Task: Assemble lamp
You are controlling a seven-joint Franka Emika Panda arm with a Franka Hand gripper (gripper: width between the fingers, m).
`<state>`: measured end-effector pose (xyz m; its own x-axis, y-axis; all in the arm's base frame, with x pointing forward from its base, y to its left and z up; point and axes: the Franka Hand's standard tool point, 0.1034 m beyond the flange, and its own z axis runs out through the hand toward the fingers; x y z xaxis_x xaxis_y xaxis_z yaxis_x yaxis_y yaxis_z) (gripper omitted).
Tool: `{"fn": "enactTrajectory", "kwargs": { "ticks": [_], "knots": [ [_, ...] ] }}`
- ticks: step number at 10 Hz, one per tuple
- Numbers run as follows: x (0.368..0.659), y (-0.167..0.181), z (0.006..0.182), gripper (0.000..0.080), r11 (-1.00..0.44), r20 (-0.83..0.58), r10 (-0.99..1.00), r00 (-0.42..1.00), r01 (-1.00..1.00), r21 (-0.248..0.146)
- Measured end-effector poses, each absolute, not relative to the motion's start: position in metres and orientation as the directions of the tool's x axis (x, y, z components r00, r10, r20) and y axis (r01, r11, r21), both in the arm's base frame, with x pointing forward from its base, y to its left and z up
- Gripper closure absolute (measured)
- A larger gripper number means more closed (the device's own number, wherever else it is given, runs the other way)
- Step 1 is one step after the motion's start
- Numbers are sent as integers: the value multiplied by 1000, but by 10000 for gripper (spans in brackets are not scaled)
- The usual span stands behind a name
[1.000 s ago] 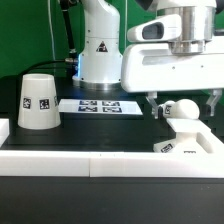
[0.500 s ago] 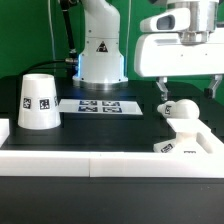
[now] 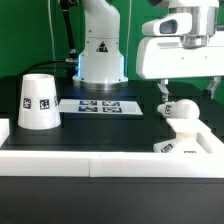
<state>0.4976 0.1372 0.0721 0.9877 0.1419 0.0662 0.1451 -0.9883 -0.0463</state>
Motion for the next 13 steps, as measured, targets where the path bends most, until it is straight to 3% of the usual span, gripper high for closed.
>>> {"fn": "enactTrajectory", "kwargs": {
  "ticks": [3, 6, 8, 13],
  "knots": [
    [486, 154, 78, 101, -974, 96, 214, 972, 220, -50],
    [462, 163, 71, 101, -961, 101, 266, 959, 273, -53],
    [464, 162, 71, 101, -956, 102, 282, 954, 288, -51],
    [467, 155, 64, 101, -836, 105, 545, 832, 549, -13]
  ]
}}
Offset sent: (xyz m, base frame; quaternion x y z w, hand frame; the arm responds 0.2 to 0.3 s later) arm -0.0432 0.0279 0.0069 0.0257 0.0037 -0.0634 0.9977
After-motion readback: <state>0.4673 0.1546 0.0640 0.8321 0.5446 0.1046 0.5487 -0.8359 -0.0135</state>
